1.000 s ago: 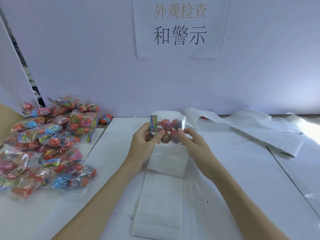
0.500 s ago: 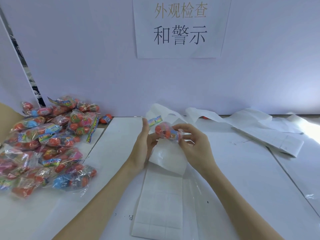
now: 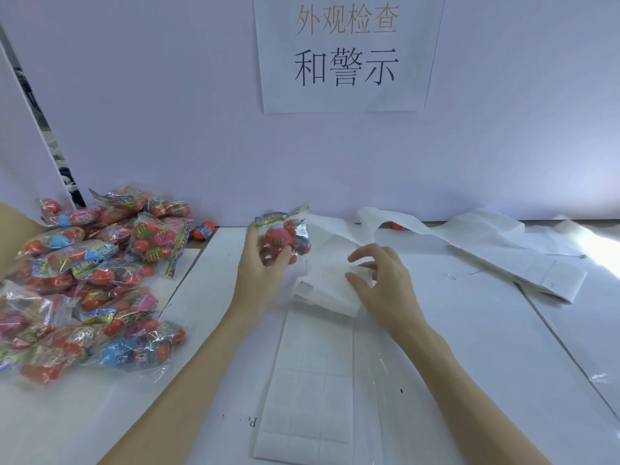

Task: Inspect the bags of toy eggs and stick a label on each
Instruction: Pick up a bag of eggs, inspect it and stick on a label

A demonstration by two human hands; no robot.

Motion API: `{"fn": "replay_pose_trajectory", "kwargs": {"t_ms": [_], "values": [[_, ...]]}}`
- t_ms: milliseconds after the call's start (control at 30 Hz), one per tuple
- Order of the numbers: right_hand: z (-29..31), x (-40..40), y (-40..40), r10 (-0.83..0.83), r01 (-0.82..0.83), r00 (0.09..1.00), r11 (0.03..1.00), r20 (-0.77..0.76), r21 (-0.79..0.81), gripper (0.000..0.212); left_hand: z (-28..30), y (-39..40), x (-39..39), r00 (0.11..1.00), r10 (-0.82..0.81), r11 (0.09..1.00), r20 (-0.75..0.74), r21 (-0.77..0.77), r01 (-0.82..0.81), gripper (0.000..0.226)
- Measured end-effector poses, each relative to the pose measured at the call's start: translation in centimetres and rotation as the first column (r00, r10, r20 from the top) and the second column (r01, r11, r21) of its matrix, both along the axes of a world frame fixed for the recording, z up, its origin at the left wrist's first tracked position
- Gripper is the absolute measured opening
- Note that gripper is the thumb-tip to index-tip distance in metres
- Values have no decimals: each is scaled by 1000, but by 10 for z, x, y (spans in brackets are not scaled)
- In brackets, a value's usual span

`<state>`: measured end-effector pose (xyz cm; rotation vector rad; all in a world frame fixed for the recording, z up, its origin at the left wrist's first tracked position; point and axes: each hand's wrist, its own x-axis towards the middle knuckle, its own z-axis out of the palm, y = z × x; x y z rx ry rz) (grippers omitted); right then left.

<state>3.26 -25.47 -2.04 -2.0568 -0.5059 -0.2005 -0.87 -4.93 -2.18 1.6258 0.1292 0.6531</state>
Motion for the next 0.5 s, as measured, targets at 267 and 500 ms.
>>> {"fn": "replay_pose_trajectory", "kwargs": {"t_ms": [267,500], "values": [[-4,10,-6,-241,230,967,966,83,120,21,-1,-11,-8,992,-38,787,118,615,-43,43],[-4,11,-6,-231,217,967,968,106,129,18,-10,-18,-9,951,-254,797,-178,517,310,40]]}}
